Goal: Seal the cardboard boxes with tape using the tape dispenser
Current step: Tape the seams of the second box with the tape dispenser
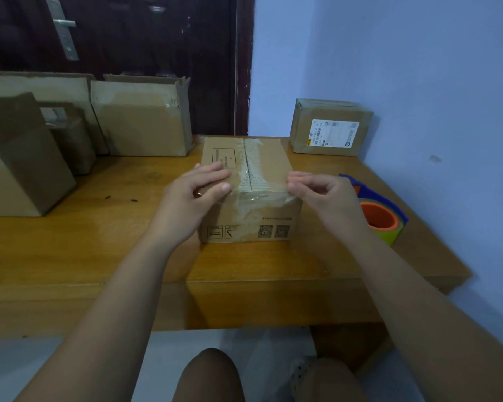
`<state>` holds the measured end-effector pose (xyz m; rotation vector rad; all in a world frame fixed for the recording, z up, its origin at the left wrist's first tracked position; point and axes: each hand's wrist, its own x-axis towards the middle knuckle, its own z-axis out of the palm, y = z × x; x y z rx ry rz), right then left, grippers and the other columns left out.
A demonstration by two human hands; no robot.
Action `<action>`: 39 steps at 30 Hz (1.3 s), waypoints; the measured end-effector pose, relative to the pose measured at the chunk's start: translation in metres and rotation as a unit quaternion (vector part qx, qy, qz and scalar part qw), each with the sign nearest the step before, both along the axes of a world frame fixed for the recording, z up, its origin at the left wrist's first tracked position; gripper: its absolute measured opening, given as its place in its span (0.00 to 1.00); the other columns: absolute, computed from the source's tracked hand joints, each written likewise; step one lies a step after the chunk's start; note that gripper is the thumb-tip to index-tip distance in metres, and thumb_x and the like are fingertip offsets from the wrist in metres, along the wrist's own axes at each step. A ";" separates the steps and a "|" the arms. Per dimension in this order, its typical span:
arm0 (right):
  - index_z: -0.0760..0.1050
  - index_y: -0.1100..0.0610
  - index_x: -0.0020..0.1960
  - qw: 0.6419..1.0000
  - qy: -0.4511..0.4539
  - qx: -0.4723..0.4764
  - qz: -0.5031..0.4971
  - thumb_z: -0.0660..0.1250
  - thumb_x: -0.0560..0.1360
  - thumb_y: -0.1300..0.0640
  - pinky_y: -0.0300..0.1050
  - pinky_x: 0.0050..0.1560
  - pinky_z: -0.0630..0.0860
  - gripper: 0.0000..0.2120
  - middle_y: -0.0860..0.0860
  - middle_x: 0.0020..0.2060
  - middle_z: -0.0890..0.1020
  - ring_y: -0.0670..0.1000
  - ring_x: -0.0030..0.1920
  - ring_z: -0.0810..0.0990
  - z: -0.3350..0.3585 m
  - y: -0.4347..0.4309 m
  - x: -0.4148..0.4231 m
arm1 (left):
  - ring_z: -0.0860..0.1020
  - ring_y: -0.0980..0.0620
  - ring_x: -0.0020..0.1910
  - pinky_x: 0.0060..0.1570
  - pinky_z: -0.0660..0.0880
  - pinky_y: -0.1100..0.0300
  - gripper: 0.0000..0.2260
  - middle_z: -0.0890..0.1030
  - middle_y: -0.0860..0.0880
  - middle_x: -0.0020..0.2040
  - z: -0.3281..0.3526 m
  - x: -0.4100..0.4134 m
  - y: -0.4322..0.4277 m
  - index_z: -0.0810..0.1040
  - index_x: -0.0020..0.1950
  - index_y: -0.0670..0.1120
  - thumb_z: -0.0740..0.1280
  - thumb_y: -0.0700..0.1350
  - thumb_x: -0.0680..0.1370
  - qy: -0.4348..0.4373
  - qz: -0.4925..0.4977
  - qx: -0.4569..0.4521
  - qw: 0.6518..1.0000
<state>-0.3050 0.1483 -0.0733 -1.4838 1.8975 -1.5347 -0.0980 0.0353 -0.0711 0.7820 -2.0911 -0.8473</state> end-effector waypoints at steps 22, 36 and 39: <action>0.75 0.47 0.64 0.986 0.117 -0.043 -0.112 0.68 0.74 0.47 0.46 0.64 0.71 0.19 0.35 0.60 0.69 0.36 0.61 0.65 -0.028 -0.009 0.035 | 0.61 0.61 0.69 0.67 0.55 0.65 0.16 0.71 0.61 0.62 -0.026 -0.013 0.007 0.75 0.61 0.55 0.70 0.45 0.74 0.093 0.079 -0.046 0.992; 0.78 0.42 0.54 0.996 -0.058 -0.015 0.073 0.64 0.78 0.60 0.45 0.68 0.69 0.14 0.37 0.61 0.74 0.33 0.63 0.70 -0.013 -0.002 0.009 | 0.60 0.53 0.71 0.70 0.61 0.49 0.14 0.70 0.57 0.64 -0.026 0.012 0.003 0.73 0.65 0.51 0.60 0.44 0.80 0.040 0.023 -0.130 0.990; 0.79 0.47 0.55 0.987 -0.132 -0.007 0.094 0.62 0.78 0.64 0.46 0.67 0.70 0.14 0.36 0.60 0.75 0.33 0.62 0.71 -0.010 -0.001 0.007 | 0.62 0.50 0.72 0.70 0.61 0.46 0.14 0.71 0.56 0.64 -0.025 0.011 0.007 0.74 0.66 0.48 0.60 0.44 0.80 0.025 0.043 -0.136 0.990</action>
